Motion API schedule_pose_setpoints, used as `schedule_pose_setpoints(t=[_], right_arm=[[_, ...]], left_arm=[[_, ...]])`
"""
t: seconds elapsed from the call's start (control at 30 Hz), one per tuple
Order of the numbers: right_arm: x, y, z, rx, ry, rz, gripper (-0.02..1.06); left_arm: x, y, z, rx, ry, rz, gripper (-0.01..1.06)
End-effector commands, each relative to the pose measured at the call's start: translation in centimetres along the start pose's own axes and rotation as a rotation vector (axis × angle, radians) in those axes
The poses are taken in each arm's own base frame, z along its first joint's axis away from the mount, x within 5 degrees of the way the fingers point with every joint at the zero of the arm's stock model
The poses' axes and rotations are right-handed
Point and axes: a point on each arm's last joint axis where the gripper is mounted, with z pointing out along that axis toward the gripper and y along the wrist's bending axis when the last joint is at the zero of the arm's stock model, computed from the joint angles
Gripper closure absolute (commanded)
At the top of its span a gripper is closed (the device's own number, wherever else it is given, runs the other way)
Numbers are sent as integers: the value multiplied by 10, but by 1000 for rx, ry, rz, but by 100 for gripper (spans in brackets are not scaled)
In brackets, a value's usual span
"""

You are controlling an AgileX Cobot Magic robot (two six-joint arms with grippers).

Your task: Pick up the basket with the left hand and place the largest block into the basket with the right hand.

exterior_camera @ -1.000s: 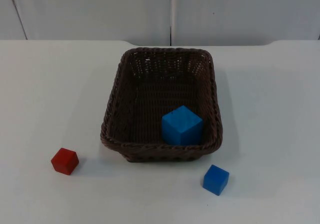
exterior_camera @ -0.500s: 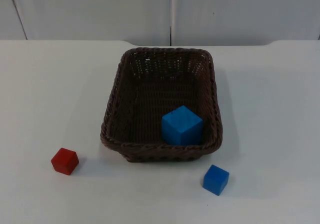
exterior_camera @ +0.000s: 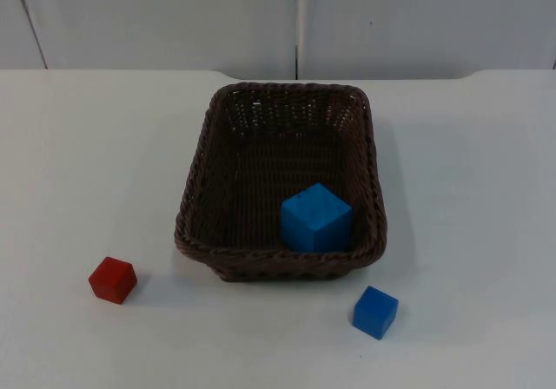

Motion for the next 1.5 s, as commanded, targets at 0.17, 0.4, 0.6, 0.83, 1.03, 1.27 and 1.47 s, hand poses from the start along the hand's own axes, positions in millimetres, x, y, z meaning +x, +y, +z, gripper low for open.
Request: schedule_pose_setpoints(t=[0.17,0.4,0.6,0.83,1.03,1.27,1.47], right_arm=[[0,0,0,-7,-5,-9,-1],[0,0,0,-7,-5,-9,-1],[0,0,0,-7,-5,-9,-1],[0,0,0,-8,-5,-8,-1],[0,0,0,-8,-5,-8,-1],[0,0,0,-8,-7,-8,-1],[0,0,0,-8,-7,-8,-1]], left_arm=[[0,-1,0,13,-11,9,14],[0,-1,0,13,-11,9,0],[0,-1,0,12,-11,10,0],[0,-1,0,15,-11,8,0],[0,-1,0,14,-11,9,0],[0,-1,0,12,-11,10,0],[0,-1,0,12,-11,10,0]])
